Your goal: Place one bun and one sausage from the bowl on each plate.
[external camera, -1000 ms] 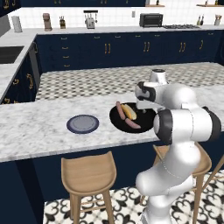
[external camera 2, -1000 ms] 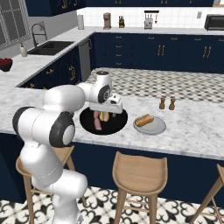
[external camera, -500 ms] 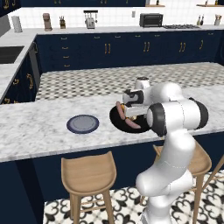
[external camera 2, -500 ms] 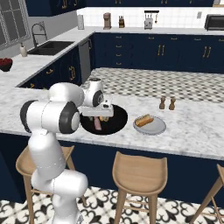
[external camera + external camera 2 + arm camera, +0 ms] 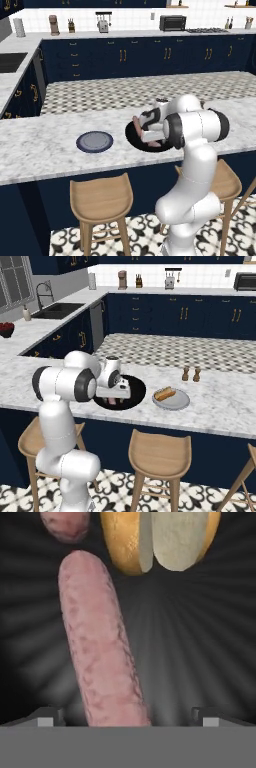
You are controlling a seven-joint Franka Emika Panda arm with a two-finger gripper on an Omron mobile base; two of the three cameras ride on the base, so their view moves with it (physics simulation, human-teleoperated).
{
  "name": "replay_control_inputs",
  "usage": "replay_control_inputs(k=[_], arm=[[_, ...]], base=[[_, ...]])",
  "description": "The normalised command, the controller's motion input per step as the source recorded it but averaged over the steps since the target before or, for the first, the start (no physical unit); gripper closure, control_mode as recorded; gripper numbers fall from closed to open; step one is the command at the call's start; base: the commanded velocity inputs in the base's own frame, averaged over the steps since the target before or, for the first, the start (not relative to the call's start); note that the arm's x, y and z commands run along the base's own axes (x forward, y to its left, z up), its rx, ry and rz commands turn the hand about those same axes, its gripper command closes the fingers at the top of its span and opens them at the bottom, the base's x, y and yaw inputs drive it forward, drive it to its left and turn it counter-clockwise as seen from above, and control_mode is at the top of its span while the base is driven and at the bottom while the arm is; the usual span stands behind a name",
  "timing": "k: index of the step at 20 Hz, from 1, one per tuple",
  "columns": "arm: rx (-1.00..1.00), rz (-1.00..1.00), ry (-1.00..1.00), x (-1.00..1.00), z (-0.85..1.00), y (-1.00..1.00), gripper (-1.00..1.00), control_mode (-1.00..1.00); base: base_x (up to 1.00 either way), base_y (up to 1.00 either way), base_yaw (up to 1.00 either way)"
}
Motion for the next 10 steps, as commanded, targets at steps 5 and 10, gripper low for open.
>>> replay_control_inputs(k=[5, 10], arm=[[0.04, 0.0, 0.06, 0.0, -0.26, 0.0, 1.0, -1.0], [0.0, 0.0, -0.01, -0.27, 0.22, -0.01, 1.0, -1.0]], base=[[0.0, 0.0, 0.0], [0.0, 0.0, 0.0]])
